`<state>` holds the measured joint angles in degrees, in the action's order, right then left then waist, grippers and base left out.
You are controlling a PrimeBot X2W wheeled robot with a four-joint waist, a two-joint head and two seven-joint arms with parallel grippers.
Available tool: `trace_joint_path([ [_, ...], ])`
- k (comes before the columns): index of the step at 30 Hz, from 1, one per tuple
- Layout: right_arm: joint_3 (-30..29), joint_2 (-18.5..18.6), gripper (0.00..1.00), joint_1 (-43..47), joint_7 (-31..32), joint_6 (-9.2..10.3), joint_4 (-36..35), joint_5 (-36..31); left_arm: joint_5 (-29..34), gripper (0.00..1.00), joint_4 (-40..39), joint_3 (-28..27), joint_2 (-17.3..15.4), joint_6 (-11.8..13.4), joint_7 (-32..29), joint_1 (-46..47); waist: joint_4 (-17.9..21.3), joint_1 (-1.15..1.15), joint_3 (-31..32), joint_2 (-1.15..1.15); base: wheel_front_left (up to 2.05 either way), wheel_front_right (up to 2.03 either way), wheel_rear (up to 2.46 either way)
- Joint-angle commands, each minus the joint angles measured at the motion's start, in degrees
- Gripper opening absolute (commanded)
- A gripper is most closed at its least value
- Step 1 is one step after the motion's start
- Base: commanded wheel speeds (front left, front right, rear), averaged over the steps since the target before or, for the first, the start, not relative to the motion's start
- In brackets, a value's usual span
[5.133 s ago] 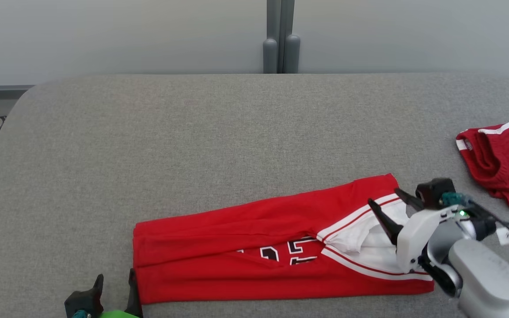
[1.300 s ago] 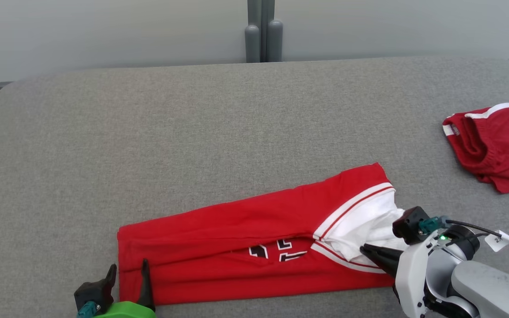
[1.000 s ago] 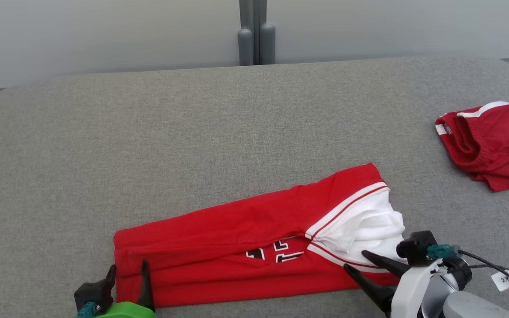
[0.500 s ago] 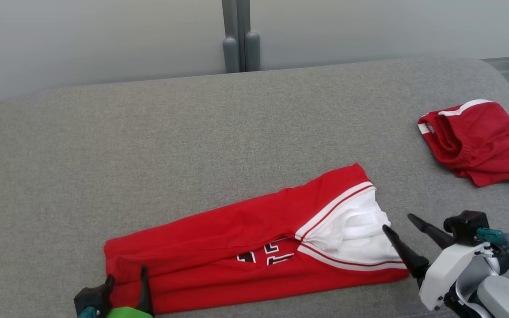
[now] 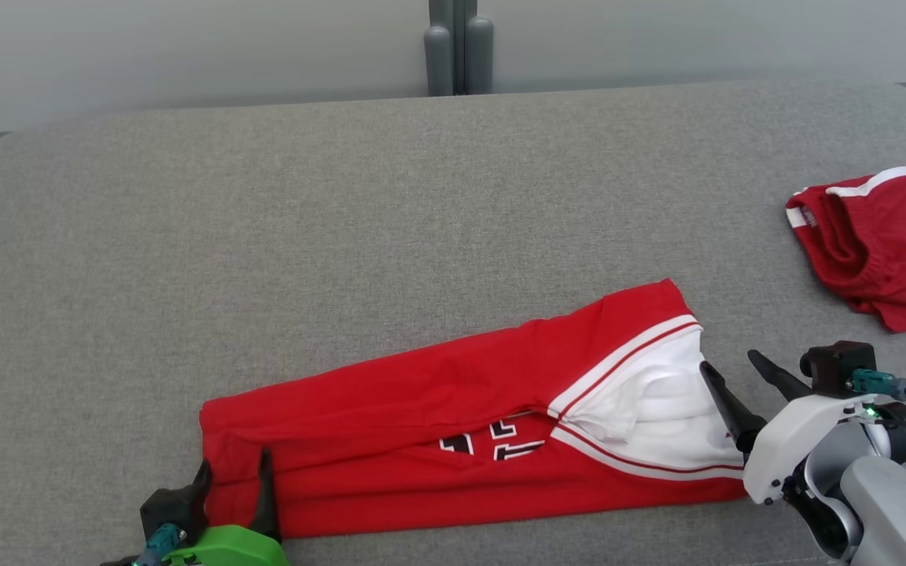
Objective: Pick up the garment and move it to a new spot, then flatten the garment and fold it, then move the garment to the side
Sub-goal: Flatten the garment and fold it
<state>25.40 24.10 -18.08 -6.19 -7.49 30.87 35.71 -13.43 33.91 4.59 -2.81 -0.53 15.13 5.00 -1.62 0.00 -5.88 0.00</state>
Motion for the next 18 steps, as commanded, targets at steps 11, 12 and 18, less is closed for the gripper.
trace_joint_path([
  [11, 2.96, -4.92, 1.00, -2.64, -2.75, 0.04, 9.90, 2.57, 1.42, 1.00, 0.09, -0.27, -0.20, -0.52, -0.04, 1.91, -2.35, 0.00, -2.60, 0.00, 0.00, 0.00, 0.00],
  [12, 2.74, -5.38, 1.00, -2.74, -3.30, 0.04, 11.20, 2.66, 1.53, 1.00, 0.10, -0.30, -0.20, -0.58, -0.03, 1.91, -2.43, 0.00, -2.55, 0.00, 0.00, 0.00, 0.00],
  [18, 6.06, -9.65, 1.00, -2.61, -3.05, -0.16, 15.18, 4.97, 1.69, 1.00, 0.15, -0.24, -0.20, -0.84, -0.03, 2.04, -2.77, 0.00, -2.34, 0.00, 0.00, 0.00, 0.00],
])
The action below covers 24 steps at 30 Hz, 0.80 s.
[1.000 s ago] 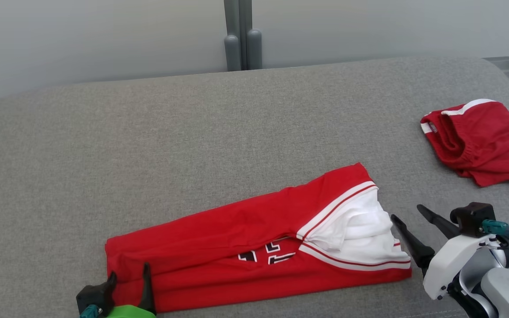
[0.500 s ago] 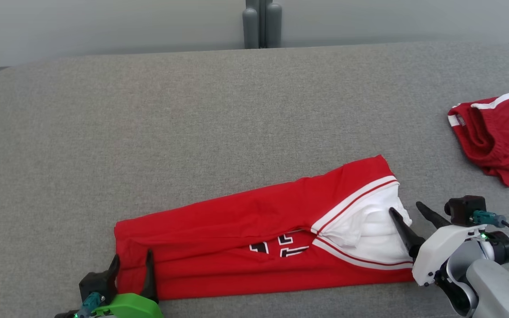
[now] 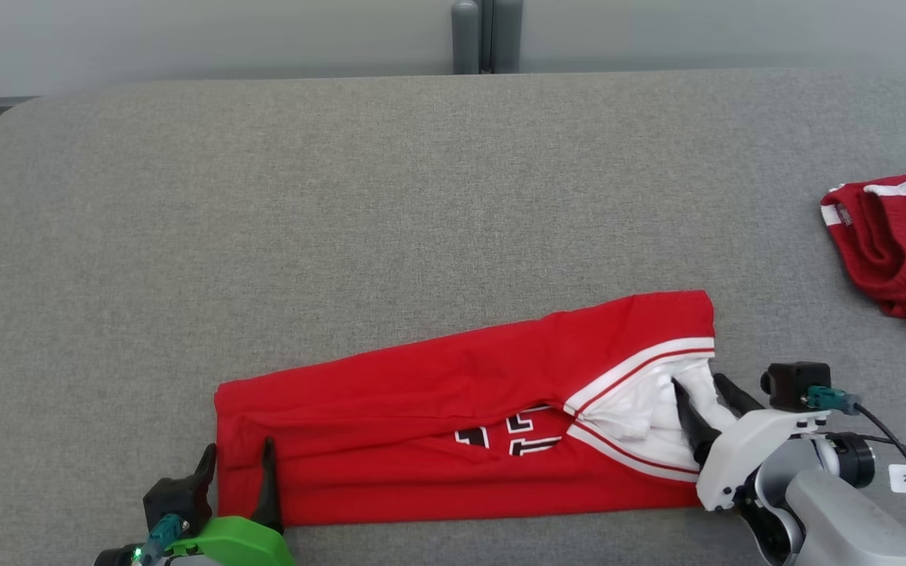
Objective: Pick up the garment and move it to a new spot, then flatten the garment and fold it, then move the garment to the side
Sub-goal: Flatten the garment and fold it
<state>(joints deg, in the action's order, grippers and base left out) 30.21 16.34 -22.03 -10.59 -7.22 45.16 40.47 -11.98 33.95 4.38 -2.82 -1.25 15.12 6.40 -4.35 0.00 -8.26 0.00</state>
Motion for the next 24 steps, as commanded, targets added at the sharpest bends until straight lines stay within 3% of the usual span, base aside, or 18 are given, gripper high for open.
trace_joint_path([
  [1, 2.31, -2.35, 1.00, 1.45, 1.78, -0.47, 0.95, 0.58, 0.24, 1.00, 0.12, 0.02, -0.19, -0.15, -0.02, 0.59, -0.10, 0.00, 0.11, 0.00, 0.00, 0.00, 0.00],
  [3, 3.93, -2.42, 0.95, 1.65, 2.08, -0.48, 1.26, 1.57, 0.29, 1.00, 0.10, 0.12, -0.19, -0.19, -0.02, 0.45, -0.22, 0.00, 0.25, 0.00, 0.00, 0.00, 0.00],
  [4, 4.76, -2.42, 0.80, 1.69, 2.26, -0.48, 1.42, 2.04, 0.31, 1.00, 0.14, 0.18, -0.19, -0.24, -0.02, 0.38, -0.29, 0.00, 0.30, 0.00, 0.00, 0.00, 0.00],
  [5, 5.60, -2.42, 0.49, 1.78, 2.57, -0.48, 1.55, 2.52, 0.37, 1.00, 0.17, 0.23, -0.19, -0.23, -0.02, 0.34, -0.35, 0.00, 0.36, 0.00, 0.00, 0.00, 0.00],
  [6, 6.20, -2.34, 0.38, 1.81, 2.62, -0.49, 1.71, 3.05, 0.43, 1.00, 0.21, 0.27, -0.19, -0.20, -0.02, 0.29, -0.40, 0.00, 0.43, 0.00, 0.00, 0.00, 0.00],
  [8, 7.37, -1.88, 0.04, 1.70, 2.76, -0.49, 2.36, 3.63, 0.45, 1.00, 0.28, 0.30, -0.19, -0.14, -0.02, 0.19, -0.47, 0.00, 0.54, 0.00, 0.00, 0.00, 0.00],
  [14, 7.99, 0.30, 0.00, -0.12, 0.21, -0.13, 4.27, 5.57, 0.52, 1.00, 0.17, 0.15, -0.19, -0.01, -0.02, 0.00, -0.46, 0.00, 0.78, 0.00, 0.00, 0.00, 0.00],
  [24, 2.74, 4.22, 0.00, -4.02, -4.07, -0.08, 10.53, 4.36, 0.17, 1.00, -0.33, 0.36, -0.19, -0.01, -0.02, -0.50, 0.57, 0.00, 1.73, 0.00, 0.00, 0.00, 0.00],
])
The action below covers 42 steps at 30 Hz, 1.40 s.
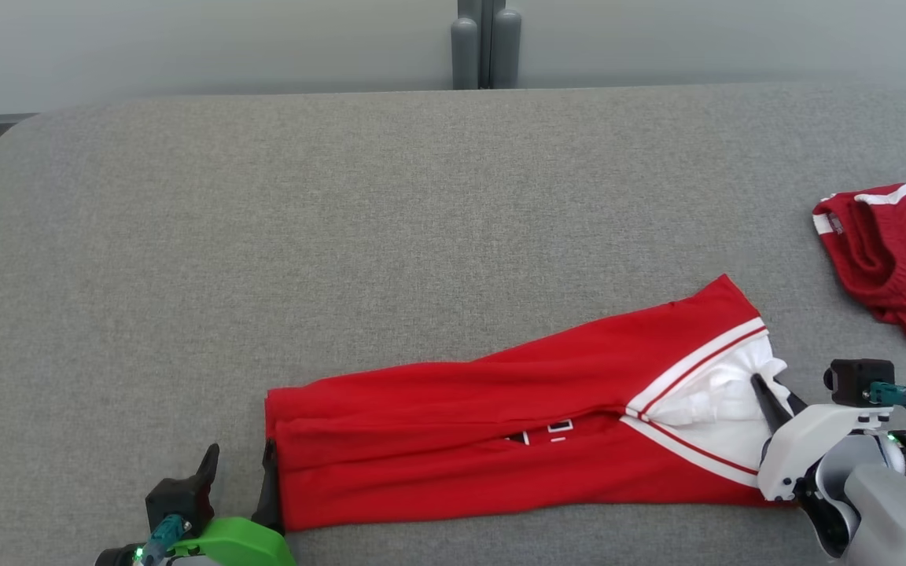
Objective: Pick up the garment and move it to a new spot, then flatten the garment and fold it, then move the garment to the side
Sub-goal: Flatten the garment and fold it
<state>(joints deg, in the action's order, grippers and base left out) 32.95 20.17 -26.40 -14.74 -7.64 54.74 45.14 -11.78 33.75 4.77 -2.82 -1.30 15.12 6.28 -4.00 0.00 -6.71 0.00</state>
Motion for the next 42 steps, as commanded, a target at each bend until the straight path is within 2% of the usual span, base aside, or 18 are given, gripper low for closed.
trace_joint_path([
  [1, -1.13, 1.34, 0.00, -0.29, -0.24, 0.29, 1.81, -0.87, -0.08, 1.00, -0.18, -0.01, -0.19, 0.03, -0.02, -0.48, 0.56, 0.00, 0.36, 0.00, 0.00, 0.00, 0.00],
  [5, -2.98, 2.30, 0.00, -1.32, -0.40, 0.24, 0.79, -2.68, -0.13, 1.00, -0.17, -0.09, -0.19, 0.05, -0.02, -0.59, 1.25, 0.00, 0.64, 0.00, 0.00, 0.00, 0.00],
  [11, -1.92, 0.92, 0.00, -0.05, -0.44, 0.20, -9.35, -7.91, 0.03, 1.00, 0.02, -0.50, -0.19, -0.08, -0.02, -0.85, 2.16, 0.00, 1.19, 0.00, 0.00, 0.00, 0.00],
  [17, 6.04, -1.70, 0.00, 0.71, 0.51, 0.20, -20.58, -10.40, -0.29, 1.00, 0.36, 0.17, -0.19, -0.28, -0.02, -1.07, 2.01, 0.00, 1.99, 0.00, 0.00, 0.00, 0.00],
  [24, 15.97, -4.77, 0.00, -0.14, 5.13, 0.20, -29.02, -8.84, -1.22, 1.00, 0.29, 2.10, -0.19, -0.02, -0.02, -0.78, -1.89, 0.00, 2.38, 0.00, 0.00, 0.00, 0.00],
  [30, 21.52, -8.27, 0.00, -2.97, 6.45, 0.20, -28.03, -8.28, -2.14, 1.00, -0.04, 4.46, -0.18, 0.27, -0.02, -0.19, -8.29, 0.00, 1.98, 0.00, 0.00, 0.00, 0.00],
  [36, 23.67, -10.97, 0.00, -6.59, 5.45, 0.20, -21.59, -9.15, -3.95, 1.00, -0.66, 7.13, -0.19, 0.64, -0.02, -0.07, -14.97, 0.00, 1.30, 0.00, 0.00, 0.00, 0.00],
  [42, 24.39, -13.21, 0.00, -8.92, 3.45, 0.19, -15.29, -8.53, -3.74, 1.00, -1.33, 7.69, -0.17, 1.00, -0.02, 0.00, -18.17, 0.00, 0.87, 0.00, 0.00, 0.00, 0.00],
])
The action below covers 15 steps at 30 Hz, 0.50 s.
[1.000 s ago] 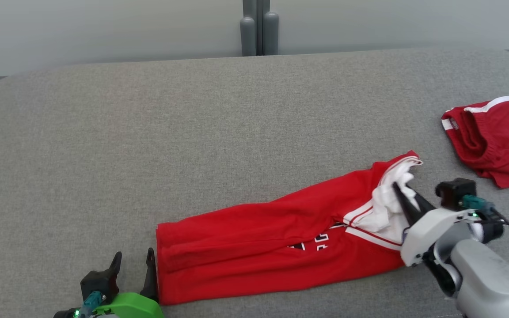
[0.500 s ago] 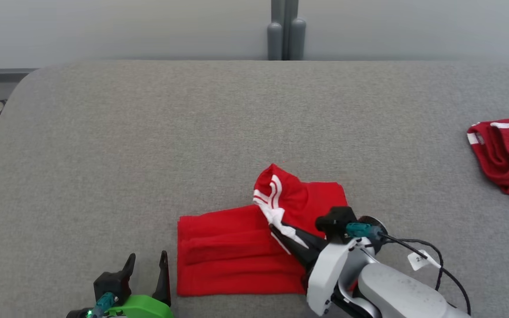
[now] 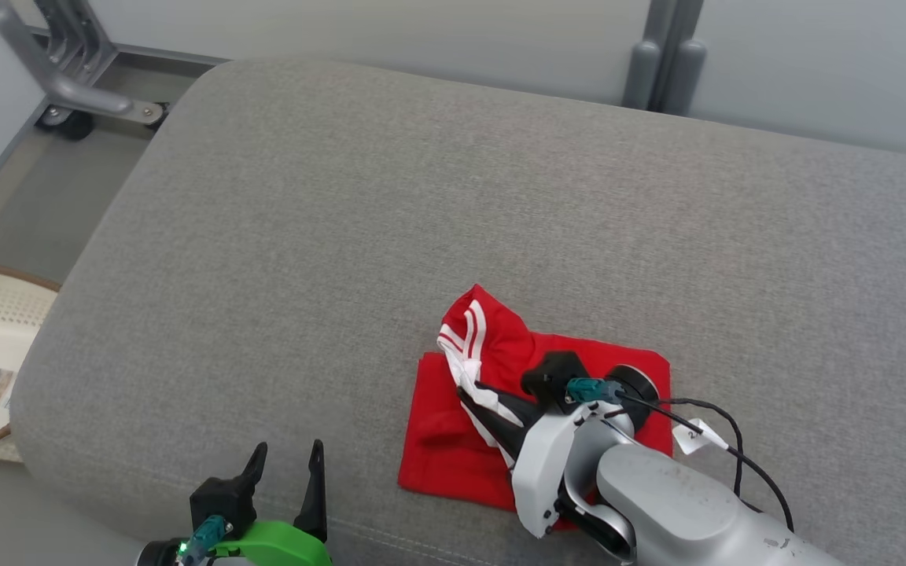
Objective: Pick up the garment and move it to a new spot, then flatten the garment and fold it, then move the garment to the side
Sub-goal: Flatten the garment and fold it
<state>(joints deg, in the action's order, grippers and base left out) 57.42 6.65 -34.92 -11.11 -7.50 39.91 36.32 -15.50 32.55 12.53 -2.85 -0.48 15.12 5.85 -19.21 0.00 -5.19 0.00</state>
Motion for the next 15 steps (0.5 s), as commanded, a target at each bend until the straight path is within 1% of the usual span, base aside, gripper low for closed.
trace_joint_path([
  [1, 0.22, 0.00, 0.13, -0.90, -0.30, 0.04, 0.78, 0.55, 0.15, 1.00, -0.24, -0.12, -0.13, 0.15, -0.02, 0.39, -3.19, 0.00, -0.76, 0.00, 0.00, 0.00, 0.00],
  [2, 0.39, -0.32, 0.44, -1.26, -0.69, 0.04, 1.87, 0.76, 0.24, 1.00, -0.33, -0.18, -0.13, 0.23, -0.02, 0.35, -3.33, 0.00, -0.82, 0.00, 0.00, 0.00, 0.00],
  [3, 0.15, -0.68, 1.00, -1.58, -0.99, 0.04, 2.92, 1.26, 0.27, 1.00, -0.44, -0.23, -0.13, 0.31, -0.02, 0.31, -3.40, 0.00, -0.88, 0.00, 0.00, 0.00, 0.00],
  [7, -0.87, -1.69, 1.00, -2.77, -2.88, 0.04, 5.18, 2.78, 0.34, 1.00, -0.90, -0.63, -0.11, 0.55, -0.02, -0.19, -2.21, 0.00, -0.98, 0.00, 0.00, 0.00, 0.00],
  [10, -3.78, -1.28, 1.00, -3.15, -3.88, 0.05, 5.26, 3.12, 0.64, 1.00, -1.18, -1.24, -0.14, 0.69, -0.02, -0.42, -0.20, 0.00, -0.57, 0.00, 0.00, 0.00, 0.00],
  [12, -7.45, -0.35, 1.00, -2.72, -4.12, 0.05, 4.05, 1.89, 1.13, 1.00, -1.50, -1.96, -0.14, 0.76, -0.02, -0.54, 1.59, 0.00, -0.16, 0.00, 0.00, 0.00, 0.00],
  [15, -15.88, 1.60, 1.00, 1.02, -4.03, 0.05, 1.32, -1.70, 2.05, 1.00, -1.93, -3.13, -0.16, 0.84, -0.02, -0.59, 4.48, 0.00, 0.73, 0.00, 0.00, 0.00, 0.00],
])
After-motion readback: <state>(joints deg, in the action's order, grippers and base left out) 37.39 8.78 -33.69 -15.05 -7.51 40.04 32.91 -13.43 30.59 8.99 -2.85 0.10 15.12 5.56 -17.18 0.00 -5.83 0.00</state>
